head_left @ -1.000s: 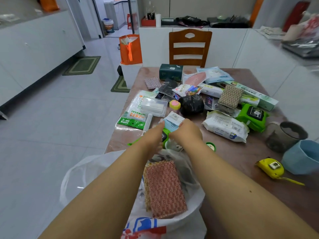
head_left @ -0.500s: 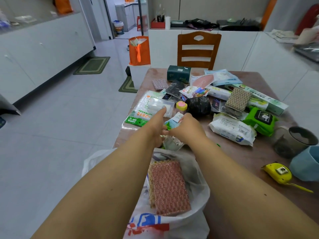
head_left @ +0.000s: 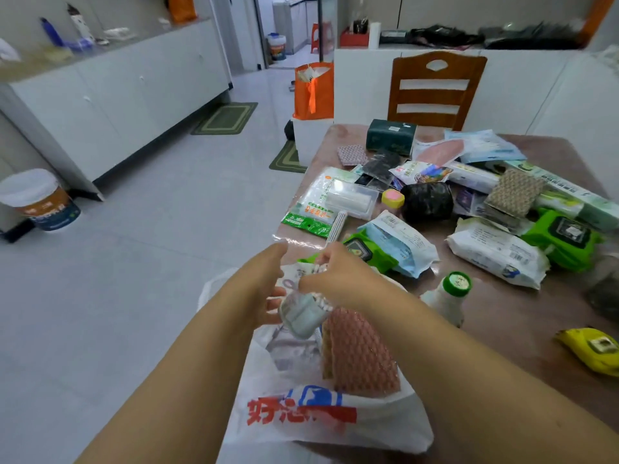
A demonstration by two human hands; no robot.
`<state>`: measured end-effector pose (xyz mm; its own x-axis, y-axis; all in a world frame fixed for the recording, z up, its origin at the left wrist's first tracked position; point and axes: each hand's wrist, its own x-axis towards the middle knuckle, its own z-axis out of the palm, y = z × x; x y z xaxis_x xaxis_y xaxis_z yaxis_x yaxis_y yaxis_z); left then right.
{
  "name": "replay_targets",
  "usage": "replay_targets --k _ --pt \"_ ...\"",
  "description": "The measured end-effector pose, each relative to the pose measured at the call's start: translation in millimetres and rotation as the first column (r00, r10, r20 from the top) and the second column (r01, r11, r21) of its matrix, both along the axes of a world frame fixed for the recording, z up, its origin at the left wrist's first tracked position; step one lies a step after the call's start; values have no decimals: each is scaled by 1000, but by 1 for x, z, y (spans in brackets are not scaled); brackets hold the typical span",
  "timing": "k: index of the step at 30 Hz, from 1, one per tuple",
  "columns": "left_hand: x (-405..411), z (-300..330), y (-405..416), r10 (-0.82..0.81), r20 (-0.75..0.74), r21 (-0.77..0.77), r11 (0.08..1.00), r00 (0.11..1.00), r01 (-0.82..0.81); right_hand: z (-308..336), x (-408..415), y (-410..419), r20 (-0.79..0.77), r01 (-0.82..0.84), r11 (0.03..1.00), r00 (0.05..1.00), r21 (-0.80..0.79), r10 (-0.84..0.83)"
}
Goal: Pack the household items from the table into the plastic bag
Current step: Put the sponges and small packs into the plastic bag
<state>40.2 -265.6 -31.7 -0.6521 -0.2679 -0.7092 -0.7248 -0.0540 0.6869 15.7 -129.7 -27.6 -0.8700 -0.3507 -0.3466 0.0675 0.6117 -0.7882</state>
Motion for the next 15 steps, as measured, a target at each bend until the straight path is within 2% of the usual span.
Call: replay_targets --k 3,8,10,12,15 --pt "12 -15 -3 83 83 -27 996 993 -81 -36 0 -10 64 -83 988 995 133 75" --pt "15 -24 6 112 61 -60 992 992 -109 -68 -7 -22 -143 -242 909 942 339 304" --pt "14 -28 9 61 85 -119 992 995 -50 -68 -11 -27 -228 -249 873 902 420 366" --pt "15 -29 10 0 98 -146 989 995 14 -69 -17 -29 -241 -259 852 885 455 398" --pt "17 -31 12 -101 205 -208 967 973 144 -77 -17 -25 -147 -353 792 866 497 478"
